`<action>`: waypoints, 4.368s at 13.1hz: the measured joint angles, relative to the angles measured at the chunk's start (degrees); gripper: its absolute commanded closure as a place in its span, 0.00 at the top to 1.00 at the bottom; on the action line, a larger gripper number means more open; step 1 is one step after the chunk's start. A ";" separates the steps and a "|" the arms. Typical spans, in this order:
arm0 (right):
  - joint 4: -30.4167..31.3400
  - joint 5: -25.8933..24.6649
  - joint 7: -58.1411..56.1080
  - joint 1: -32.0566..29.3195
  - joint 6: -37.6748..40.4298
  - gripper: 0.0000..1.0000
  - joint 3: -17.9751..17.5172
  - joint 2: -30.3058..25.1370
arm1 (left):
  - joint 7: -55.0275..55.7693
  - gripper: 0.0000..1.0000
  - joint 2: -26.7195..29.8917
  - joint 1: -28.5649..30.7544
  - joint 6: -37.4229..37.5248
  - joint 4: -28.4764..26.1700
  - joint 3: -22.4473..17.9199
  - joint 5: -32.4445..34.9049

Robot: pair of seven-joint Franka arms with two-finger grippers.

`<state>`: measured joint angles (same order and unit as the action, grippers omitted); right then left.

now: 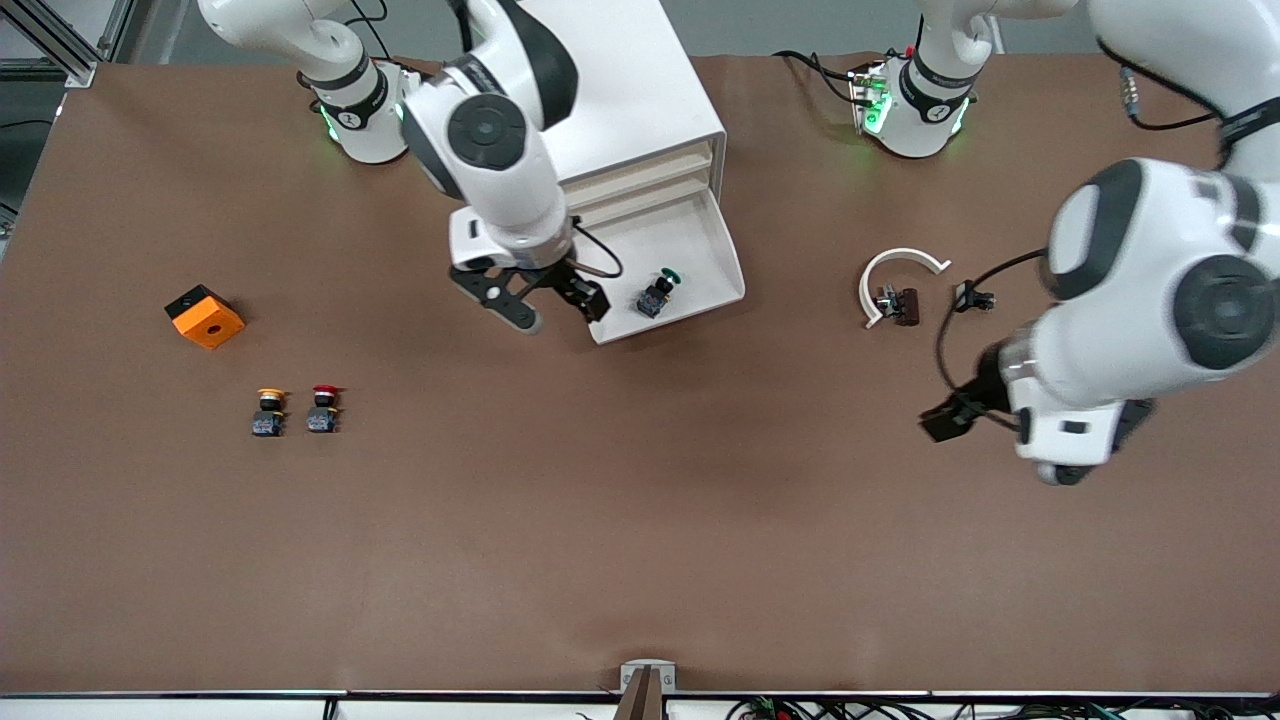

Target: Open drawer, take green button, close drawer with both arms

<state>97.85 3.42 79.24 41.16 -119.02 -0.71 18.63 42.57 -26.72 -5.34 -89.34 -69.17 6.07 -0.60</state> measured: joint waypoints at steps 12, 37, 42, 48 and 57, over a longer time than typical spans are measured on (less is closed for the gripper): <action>-0.02 -0.28 10.37 9.34 -9.68 1.00 0.32 10.87 | -17.46 1.00 6.96 4.74 -14.39 -17.49 0.44 6.35; -5.15 -4.60 9.03 9.90 -10.80 0.00 1.24 15.02 | -14.41 1.00 2.97 -0.55 -31.22 -36.47 10.26 3.16; -8.69 -4.60 -5.28 3.48 -1.47 0.00 1.88 13.24 | -5.29 1.00 -1.38 -3.61 -38.91 -36.75 11.30 1.65; -5.06 -4.59 -30.96 -10.84 2.77 0.00 2.13 7.42 | 2.54 1.00 -5.44 -11.06 -41.80 -36.05 12.32 -1.91; 11.42 -4.59 -57.18 -25.97 -14.68 0.00 2.10 5.33 | 16.00 1.00 -7.61 -17.78 -36.12 -35.90 14.24 -3.41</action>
<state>109.27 -1.16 22.06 15.20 -133.70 1.40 23.96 58.57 -34.33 -23.11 -125.46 -105.08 20.31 -4.01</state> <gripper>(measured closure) 0.586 0.000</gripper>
